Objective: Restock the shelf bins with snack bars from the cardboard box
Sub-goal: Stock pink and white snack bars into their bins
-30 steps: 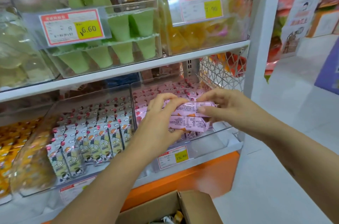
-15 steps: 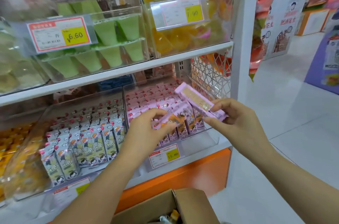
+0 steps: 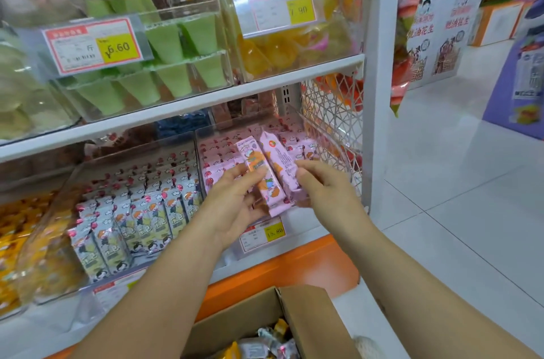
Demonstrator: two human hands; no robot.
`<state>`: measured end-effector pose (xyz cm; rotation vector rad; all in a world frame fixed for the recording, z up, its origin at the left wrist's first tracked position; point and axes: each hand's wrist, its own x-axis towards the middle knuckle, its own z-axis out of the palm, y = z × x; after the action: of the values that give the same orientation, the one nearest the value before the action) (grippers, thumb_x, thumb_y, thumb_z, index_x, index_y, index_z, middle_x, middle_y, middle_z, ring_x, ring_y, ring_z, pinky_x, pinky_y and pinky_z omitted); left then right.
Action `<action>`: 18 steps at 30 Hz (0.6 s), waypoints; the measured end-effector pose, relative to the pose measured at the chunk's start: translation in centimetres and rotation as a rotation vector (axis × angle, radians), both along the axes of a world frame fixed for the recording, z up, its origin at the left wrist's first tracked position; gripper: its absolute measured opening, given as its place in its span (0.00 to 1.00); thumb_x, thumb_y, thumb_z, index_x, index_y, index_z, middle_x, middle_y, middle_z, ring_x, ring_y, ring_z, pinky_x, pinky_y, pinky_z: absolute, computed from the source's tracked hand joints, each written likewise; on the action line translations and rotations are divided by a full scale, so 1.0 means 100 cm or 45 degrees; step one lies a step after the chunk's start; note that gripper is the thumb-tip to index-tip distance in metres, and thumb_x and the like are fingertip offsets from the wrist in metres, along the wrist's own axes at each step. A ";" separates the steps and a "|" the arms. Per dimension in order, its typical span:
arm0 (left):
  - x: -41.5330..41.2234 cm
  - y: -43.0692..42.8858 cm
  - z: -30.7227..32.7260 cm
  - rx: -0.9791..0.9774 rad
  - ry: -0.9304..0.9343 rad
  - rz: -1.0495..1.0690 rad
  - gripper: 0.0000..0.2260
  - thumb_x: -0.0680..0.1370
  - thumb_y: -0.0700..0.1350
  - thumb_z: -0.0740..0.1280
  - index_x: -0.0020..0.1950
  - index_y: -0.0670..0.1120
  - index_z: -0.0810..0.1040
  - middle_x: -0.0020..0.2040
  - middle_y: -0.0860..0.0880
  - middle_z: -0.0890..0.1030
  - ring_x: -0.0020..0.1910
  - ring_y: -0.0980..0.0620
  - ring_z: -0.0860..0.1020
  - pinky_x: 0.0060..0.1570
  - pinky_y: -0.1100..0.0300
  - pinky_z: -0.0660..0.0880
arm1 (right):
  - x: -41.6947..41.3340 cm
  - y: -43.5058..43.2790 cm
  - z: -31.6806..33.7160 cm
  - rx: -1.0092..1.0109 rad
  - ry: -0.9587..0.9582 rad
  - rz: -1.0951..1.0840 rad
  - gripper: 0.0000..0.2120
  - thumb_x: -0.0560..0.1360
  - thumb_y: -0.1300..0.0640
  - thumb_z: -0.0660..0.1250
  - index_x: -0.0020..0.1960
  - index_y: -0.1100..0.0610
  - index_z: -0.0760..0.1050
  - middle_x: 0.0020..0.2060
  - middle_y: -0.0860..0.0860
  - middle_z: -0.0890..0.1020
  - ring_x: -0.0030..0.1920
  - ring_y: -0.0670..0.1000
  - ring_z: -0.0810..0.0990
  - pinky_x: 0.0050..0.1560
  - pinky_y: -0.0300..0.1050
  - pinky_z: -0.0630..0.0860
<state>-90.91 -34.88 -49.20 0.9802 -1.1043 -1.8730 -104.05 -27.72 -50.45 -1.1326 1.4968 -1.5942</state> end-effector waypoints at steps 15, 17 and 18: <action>0.005 0.004 0.014 -0.401 -0.368 -0.292 0.13 0.77 0.48 0.65 0.62 0.54 0.73 0.54 0.44 0.81 0.47 0.45 0.83 0.41 0.50 0.81 | -0.024 -0.002 -0.010 0.018 0.167 0.011 0.20 0.72 0.52 0.72 0.60 0.54 0.70 0.43 0.47 0.80 0.41 0.45 0.78 0.42 0.36 0.76; 0.004 -0.006 0.017 -0.546 -0.593 -0.258 0.14 0.76 0.52 0.67 0.62 0.56 0.73 0.55 0.45 0.79 0.45 0.45 0.83 0.45 0.47 0.81 | -0.039 0.001 -0.010 0.015 0.292 -0.157 0.23 0.73 0.52 0.71 0.65 0.49 0.68 0.46 0.43 0.78 0.45 0.45 0.78 0.47 0.40 0.76; 0.001 -0.012 0.019 -0.642 -0.717 -0.237 0.15 0.76 0.52 0.68 0.62 0.56 0.72 0.54 0.48 0.78 0.41 0.49 0.83 0.42 0.51 0.81 | -0.046 0.002 -0.011 0.012 0.345 -0.245 0.24 0.73 0.52 0.71 0.66 0.49 0.67 0.47 0.42 0.77 0.47 0.47 0.79 0.50 0.45 0.77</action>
<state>-90.79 -36.06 -47.32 1.1533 -1.9414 -1.3554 -108.61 -27.48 -51.58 -1.2716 1.8349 -1.6060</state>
